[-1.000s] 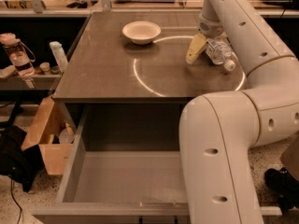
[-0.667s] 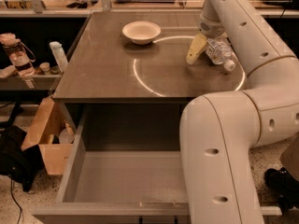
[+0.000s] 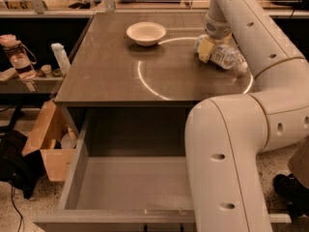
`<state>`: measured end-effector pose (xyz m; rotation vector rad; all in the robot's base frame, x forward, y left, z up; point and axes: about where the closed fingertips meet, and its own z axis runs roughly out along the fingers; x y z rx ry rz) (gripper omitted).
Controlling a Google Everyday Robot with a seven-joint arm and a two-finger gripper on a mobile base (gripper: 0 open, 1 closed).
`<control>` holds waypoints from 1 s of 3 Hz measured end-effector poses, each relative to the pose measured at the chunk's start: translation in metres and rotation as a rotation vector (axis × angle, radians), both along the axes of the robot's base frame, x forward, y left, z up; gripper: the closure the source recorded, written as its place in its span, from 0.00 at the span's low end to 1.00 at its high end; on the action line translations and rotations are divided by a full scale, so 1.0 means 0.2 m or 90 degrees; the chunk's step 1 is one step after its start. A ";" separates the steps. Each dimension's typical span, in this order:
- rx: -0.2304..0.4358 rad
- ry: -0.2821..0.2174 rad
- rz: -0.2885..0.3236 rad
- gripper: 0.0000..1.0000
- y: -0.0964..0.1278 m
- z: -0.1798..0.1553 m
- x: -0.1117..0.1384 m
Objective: Place blue plastic bottle into top drawer
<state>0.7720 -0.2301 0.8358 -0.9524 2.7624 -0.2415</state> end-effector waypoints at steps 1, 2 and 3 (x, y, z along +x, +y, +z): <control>0.000 0.000 0.000 0.65 0.00 0.00 0.00; 0.000 0.000 0.000 0.88 0.00 0.00 0.00; 0.000 0.000 0.000 1.00 0.00 0.00 0.00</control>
Offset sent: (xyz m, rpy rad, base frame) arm 0.0000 0.0000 0.0000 0.0000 0.0000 0.0000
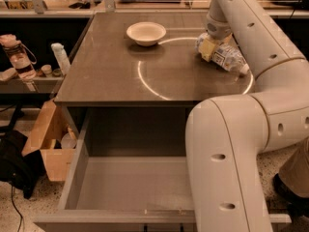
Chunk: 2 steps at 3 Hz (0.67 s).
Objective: Place blue plastic bottle into top drawer
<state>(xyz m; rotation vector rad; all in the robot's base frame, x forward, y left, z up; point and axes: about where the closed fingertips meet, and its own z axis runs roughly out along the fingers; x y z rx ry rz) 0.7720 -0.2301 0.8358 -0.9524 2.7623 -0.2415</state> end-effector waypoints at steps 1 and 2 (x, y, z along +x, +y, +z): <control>0.000 0.000 0.000 1.00 0.00 0.00 0.00; -0.009 -0.042 0.054 1.00 0.00 0.09 0.04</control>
Offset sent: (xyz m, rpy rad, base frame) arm -0.0230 0.0063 0.0473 -0.0506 -0.1541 0.2456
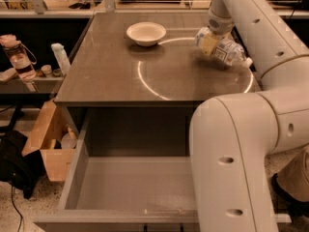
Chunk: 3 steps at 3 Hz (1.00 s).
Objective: Place blue plastic bottle into top drawer
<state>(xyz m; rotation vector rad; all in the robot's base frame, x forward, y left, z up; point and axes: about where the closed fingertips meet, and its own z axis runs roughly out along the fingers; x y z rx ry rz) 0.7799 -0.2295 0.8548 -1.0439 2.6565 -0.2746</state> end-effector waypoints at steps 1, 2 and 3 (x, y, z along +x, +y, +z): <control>-0.019 -0.052 0.091 1.00 -0.02 0.16 -0.02; -0.038 -0.097 0.200 1.00 -0.04 0.30 -0.12; -0.051 -0.134 0.328 1.00 -0.03 0.36 -0.28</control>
Offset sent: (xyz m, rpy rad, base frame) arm -0.0943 -0.0033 0.0830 -0.1442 -0.2586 0.6948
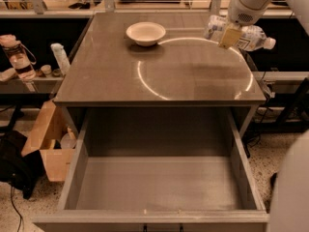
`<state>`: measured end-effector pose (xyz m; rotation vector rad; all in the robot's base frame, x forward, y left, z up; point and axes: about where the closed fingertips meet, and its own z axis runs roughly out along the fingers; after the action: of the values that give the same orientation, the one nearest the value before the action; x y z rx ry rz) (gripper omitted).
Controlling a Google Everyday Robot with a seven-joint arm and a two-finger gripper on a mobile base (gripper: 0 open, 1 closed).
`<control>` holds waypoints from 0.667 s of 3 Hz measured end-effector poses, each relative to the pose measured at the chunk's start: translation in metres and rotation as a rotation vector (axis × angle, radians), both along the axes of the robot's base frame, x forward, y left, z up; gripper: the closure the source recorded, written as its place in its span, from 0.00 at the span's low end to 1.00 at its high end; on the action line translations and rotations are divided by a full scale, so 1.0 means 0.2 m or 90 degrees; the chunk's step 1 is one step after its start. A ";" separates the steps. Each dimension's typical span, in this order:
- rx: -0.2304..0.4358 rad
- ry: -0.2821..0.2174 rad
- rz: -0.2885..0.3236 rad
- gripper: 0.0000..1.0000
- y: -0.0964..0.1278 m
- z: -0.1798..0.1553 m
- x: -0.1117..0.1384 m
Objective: Place blue plastic bottle into top drawer
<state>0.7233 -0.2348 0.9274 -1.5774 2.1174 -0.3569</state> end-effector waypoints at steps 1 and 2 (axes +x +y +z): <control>-0.010 -0.022 0.116 1.00 0.03 0.02 -0.19; -0.034 -0.037 0.237 1.00 0.02 0.00 -0.45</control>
Offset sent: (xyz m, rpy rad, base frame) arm -0.1294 0.0036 -0.0003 -0.0917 -0.0838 0.5464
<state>0.6335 -0.2305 0.9271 -1.9202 1.7347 -0.3276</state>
